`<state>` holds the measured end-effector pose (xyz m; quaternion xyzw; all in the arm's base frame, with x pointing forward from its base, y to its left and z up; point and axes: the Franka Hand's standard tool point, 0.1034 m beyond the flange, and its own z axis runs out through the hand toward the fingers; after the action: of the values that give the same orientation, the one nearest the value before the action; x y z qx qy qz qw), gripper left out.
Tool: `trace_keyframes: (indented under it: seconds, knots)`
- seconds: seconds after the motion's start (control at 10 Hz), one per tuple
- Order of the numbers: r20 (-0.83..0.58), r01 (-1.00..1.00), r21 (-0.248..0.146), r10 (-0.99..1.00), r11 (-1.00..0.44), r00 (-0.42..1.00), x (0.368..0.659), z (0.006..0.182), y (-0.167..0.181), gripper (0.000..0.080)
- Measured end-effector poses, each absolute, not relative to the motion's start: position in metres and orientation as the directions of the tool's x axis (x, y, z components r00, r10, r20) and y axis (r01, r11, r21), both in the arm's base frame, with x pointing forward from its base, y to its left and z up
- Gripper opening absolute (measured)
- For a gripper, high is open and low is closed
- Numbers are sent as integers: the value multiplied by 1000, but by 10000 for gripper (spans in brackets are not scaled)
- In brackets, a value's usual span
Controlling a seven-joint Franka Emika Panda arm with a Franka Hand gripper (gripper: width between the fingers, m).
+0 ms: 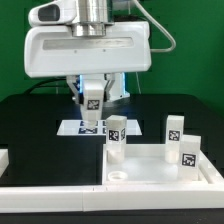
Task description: Assemble square table
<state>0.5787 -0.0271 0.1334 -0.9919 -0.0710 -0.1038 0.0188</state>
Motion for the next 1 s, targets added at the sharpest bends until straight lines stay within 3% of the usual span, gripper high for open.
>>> trace_keyframes:
  seconds: [0.2,0.6,0.8,1.0]
  knots:
    - [228,66,7,66,-998,972,604,136,-6,281]
    - [224,85,18,87,-996,971,599,131,-13,281]
    - [310,20,31,29,-999,950,586,105,-18,281]
    - [332,-8,16,-2,-1000,943,599,99,-4,281]
